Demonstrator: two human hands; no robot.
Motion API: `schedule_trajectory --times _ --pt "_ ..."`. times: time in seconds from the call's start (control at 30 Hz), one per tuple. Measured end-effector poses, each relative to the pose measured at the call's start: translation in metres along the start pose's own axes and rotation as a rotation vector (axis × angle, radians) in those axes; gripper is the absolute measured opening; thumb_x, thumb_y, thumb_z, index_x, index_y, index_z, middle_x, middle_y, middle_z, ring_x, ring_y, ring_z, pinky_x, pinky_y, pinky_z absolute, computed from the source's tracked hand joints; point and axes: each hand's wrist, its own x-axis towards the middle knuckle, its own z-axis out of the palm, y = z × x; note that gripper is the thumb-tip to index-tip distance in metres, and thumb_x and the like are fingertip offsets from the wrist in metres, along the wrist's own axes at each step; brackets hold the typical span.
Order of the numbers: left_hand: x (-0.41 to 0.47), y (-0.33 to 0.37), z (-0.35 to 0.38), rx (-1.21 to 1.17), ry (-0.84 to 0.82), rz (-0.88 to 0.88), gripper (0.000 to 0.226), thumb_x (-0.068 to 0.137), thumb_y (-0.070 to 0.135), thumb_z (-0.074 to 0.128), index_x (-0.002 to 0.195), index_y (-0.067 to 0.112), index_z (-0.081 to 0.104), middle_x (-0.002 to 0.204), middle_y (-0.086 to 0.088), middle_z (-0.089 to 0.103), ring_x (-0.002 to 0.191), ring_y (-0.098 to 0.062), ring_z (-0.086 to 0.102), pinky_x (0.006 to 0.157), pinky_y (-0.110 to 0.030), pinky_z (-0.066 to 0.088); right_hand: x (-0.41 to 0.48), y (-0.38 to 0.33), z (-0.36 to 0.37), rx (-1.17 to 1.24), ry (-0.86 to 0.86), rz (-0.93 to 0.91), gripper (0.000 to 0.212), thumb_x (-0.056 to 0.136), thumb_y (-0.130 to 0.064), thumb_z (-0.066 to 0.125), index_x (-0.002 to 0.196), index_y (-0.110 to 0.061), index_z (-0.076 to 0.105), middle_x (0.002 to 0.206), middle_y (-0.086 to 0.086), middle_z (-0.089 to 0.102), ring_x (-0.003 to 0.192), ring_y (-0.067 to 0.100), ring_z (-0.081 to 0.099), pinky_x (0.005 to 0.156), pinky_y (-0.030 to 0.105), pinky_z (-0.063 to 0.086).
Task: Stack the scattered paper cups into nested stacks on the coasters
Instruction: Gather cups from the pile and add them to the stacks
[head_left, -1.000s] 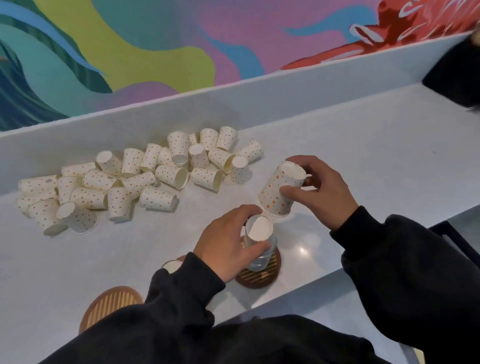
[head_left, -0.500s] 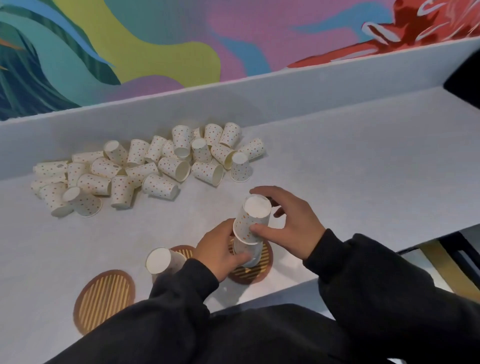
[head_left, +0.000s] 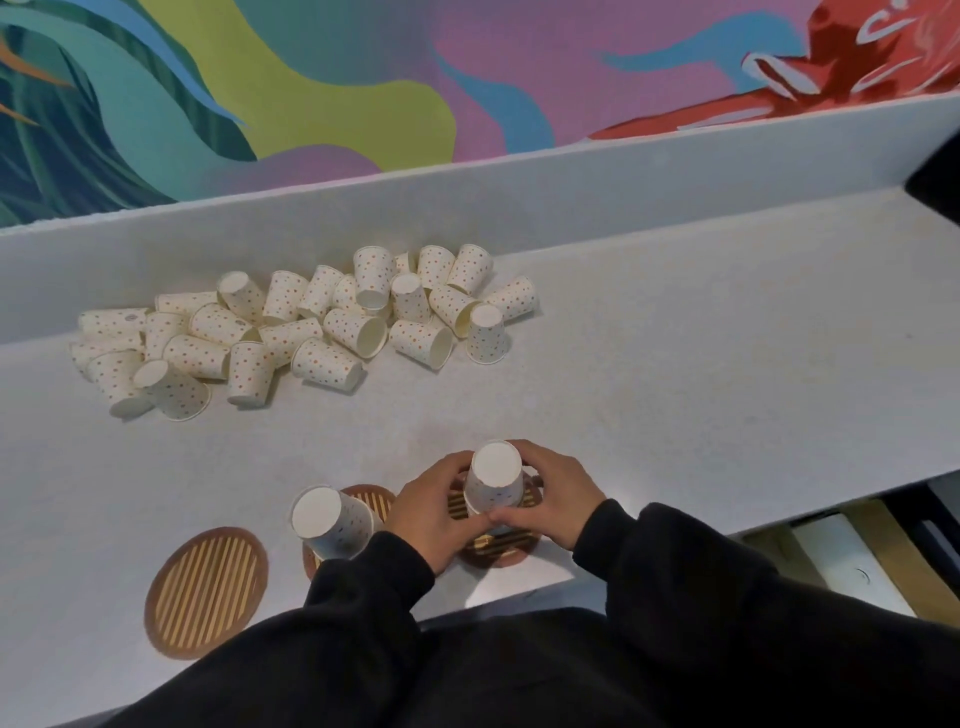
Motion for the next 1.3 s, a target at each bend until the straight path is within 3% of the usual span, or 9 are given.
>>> schedule_trajectory --times 0.27,0.37,0.47,0.57,0.7,0.8,0.97,1.17,1.3 --pt "0.002 -0.003 0.002 0.082 -0.059 -0.04 0.081 0.072 0.066 0.081 0.141 0.041 0.048 0.139 0.014 0.062 0.121 -0.012 0.06 0.104 -0.043 0.053 0.001 0.018 0.003 -0.017 -0.058 0.069 0.073 0.071 -0.042 0.09 0.133 -0.045 0.052 0.126 -0.03 0.059 0.11 -0.014 0.055 0.099 0.017 0.044" --pt "0.001 -0.004 0.001 0.093 -0.077 -0.037 0.084 0.073 0.067 0.079 0.145 0.04 0.045 0.143 0.012 0.06 0.126 -0.014 0.059 0.107 -0.041 0.05 -0.002 0.031 0.005 -0.05 -0.091 0.105 0.073 0.073 -0.049 0.088 0.138 -0.039 0.054 0.133 -0.021 0.063 0.117 -0.001 0.058 0.107 0.03 0.048" --pt "0.001 -0.003 -0.001 0.098 -0.084 -0.012 0.084 0.075 0.063 0.08 0.146 0.041 0.043 0.145 0.012 0.058 0.128 -0.013 0.057 0.108 -0.037 0.049 -0.008 0.041 0.004 -0.069 -0.085 0.125 0.072 0.076 -0.038 0.087 0.138 -0.042 0.049 0.132 -0.019 0.062 0.121 0.005 0.057 0.11 0.04 0.048" --pt "0.0 -0.002 -0.005 0.085 -0.064 0.031 0.084 0.075 0.057 0.082 0.146 0.046 0.039 0.144 0.016 0.057 0.124 -0.008 0.057 0.104 -0.034 0.049 -0.01 0.037 0.002 -0.03 -0.064 0.079 0.086 0.074 -0.043 0.088 0.145 -0.045 0.04 0.139 -0.023 0.055 0.126 0.001 0.054 0.107 0.029 0.049" --pt "0.0 0.0 -0.005 0.07 -0.05 0.024 0.074 0.082 0.054 0.078 0.146 0.04 0.044 0.145 0.012 0.057 0.124 -0.011 0.057 0.105 -0.038 0.051 -0.009 0.024 0.0 -0.016 -0.081 0.042 0.07 0.084 -0.048 0.079 0.138 -0.06 0.035 0.131 -0.04 0.049 0.12 -0.016 0.049 0.094 0.009 0.043" --pt "-0.001 -0.001 -0.004 0.091 -0.052 0.018 0.072 0.084 0.052 0.078 0.146 0.038 0.045 0.144 0.011 0.058 0.122 -0.011 0.059 0.103 -0.035 0.051 -0.008 0.026 -0.001 -0.049 -0.096 0.051 0.066 0.086 -0.049 0.077 0.132 -0.065 0.034 0.126 -0.041 0.05 0.115 -0.017 0.05 0.093 0.012 0.042" --pt "-0.006 0.006 -0.018 0.071 0.012 0.076 0.075 0.085 0.037 0.08 0.146 0.045 0.038 0.14 0.017 0.055 0.114 -0.002 0.06 0.098 -0.033 0.055 -0.006 0.037 -0.017 -0.1 -0.105 0.088 0.078 0.077 -0.043 0.084 0.138 -0.056 0.037 0.126 -0.016 0.058 0.109 0.004 0.06 0.092 0.029 0.053" --pt "-0.011 0.062 -0.089 0.007 0.175 0.269 0.048 0.087 0.015 0.078 0.129 0.035 0.064 0.119 0.021 0.067 0.103 0.0 0.065 0.083 -0.021 0.055 0.018 0.025 -0.066 -0.154 -0.011 0.073 0.05 0.081 -0.021 0.085 0.122 -0.037 0.063 0.108 -0.011 0.069 0.096 0.006 0.067 0.085 0.03 0.059" --pt "0.011 0.076 -0.153 0.024 0.245 0.278 0.036 0.086 0.016 0.078 0.119 0.029 0.071 0.107 0.017 0.072 0.096 -0.002 0.068 0.079 -0.02 0.055 0.06 -0.009 -0.09 -0.184 0.068 0.022 0.036 0.084 -0.019 0.082 0.115 -0.031 0.068 0.103 -0.008 0.072 0.091 0.007 0.069 0.08 0.023 0.055"
